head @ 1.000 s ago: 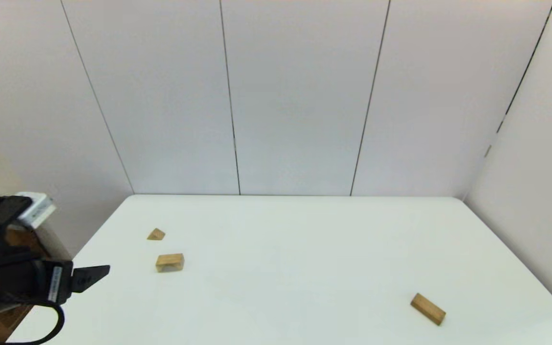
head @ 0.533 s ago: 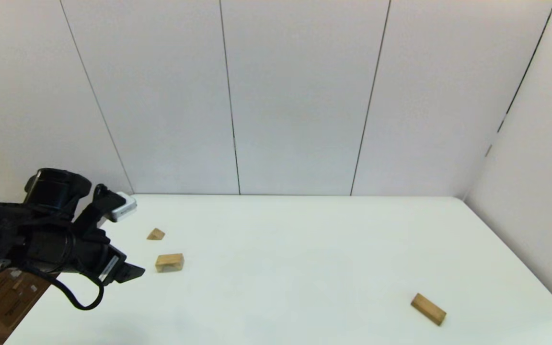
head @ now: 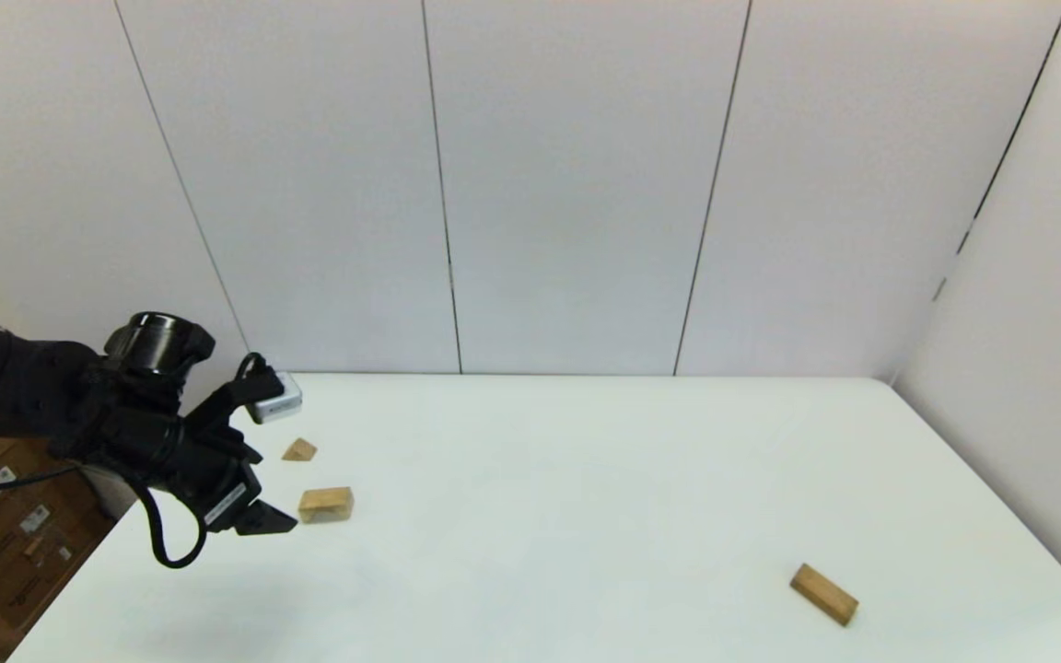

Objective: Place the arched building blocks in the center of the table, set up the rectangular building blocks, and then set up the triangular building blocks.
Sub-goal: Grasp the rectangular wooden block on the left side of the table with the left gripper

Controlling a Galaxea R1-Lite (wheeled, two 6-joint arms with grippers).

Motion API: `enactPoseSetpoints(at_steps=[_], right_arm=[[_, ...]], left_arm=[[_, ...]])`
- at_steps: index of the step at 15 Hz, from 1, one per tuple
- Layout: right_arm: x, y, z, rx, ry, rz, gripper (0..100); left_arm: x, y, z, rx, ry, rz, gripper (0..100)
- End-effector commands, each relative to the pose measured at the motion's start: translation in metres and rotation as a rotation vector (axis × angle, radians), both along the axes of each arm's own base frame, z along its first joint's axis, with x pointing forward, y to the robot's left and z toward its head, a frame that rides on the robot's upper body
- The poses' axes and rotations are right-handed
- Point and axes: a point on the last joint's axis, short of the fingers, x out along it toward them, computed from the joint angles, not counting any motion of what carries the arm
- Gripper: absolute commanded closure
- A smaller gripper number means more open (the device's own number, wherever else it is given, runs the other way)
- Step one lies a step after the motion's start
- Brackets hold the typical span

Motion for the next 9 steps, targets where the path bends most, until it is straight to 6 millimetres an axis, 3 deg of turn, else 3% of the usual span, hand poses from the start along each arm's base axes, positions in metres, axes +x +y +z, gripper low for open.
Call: enactPoseSetpoints(at_steps=[1,9], right_arm=[[0.0,0.0,0.0,-0.001,0.001,0.0,0],[0.0,0.0,0.0,-0.001,0.001,0.0,0]], left_arm=[[0.026,0.011,-0.017,0.033,0.096,-0.069,0],[0.059,0.01,-0.05,0.041,0.147,-0.106,0]])
